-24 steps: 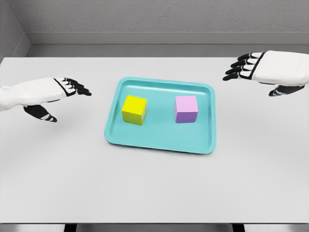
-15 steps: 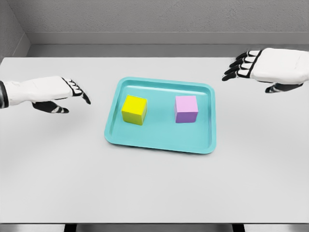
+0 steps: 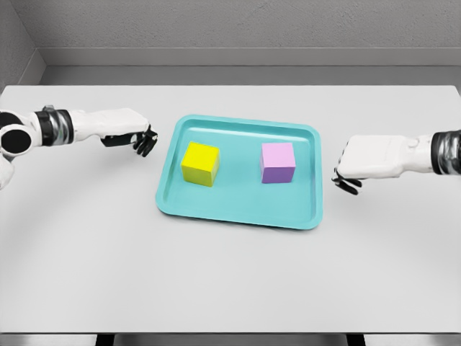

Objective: Push two cubes

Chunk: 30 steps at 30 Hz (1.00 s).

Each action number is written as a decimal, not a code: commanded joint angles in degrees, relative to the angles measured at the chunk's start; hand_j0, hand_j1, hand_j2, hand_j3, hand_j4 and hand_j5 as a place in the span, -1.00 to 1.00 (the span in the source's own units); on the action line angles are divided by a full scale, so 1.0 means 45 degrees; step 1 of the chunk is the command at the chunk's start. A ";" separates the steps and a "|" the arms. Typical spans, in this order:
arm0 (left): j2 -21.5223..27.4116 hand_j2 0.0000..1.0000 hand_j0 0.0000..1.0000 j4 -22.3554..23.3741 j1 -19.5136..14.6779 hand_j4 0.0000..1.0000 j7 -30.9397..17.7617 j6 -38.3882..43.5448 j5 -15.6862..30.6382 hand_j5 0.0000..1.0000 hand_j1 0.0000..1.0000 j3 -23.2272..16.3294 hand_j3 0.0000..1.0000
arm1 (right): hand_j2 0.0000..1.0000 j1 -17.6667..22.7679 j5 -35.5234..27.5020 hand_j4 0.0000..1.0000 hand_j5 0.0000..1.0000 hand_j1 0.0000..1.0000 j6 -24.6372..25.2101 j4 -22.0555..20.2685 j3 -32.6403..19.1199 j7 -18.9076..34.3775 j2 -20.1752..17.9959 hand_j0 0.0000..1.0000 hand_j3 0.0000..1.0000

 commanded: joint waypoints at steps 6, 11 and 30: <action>-0.0314 -0.78 -0.78 -0.0277 -0.0313 -0.78 0.0000 0.0020 0.0048 -0.78 -0.78 -0.1014 -0.78 | -0.79 -0.0175 0.0682 -0.79 -0.79 -0.79 0.0030 0.2304 0.0144 -0.0002 0.1696 -0.79 -0.79; -0.0588 -0.76 -0.76 -0.0316 -0.0313 -0.76 0.0000 0.0020 0.0048 -0.76 -0.76 -0.1014 -0.76 | -0.74 -0.0664 0.0682 -0.74 -0.74 -0.74 0.0030 0.2539 0.0164 -0.0002 0.1988 -0.74 -0.74; -0.1096 -0.75 -0.75 -0.0257 -0.0313 -0.75 0.0000 0.0020 -0.0108 -0.75 -0.75 -0.1151 -0.75 | -0.74 -0.1582 0.0858 -0.74 -0.74 -0.74 0.0030 0.5332 0.1531 -0.0002 0.3746 -0.74 -0.74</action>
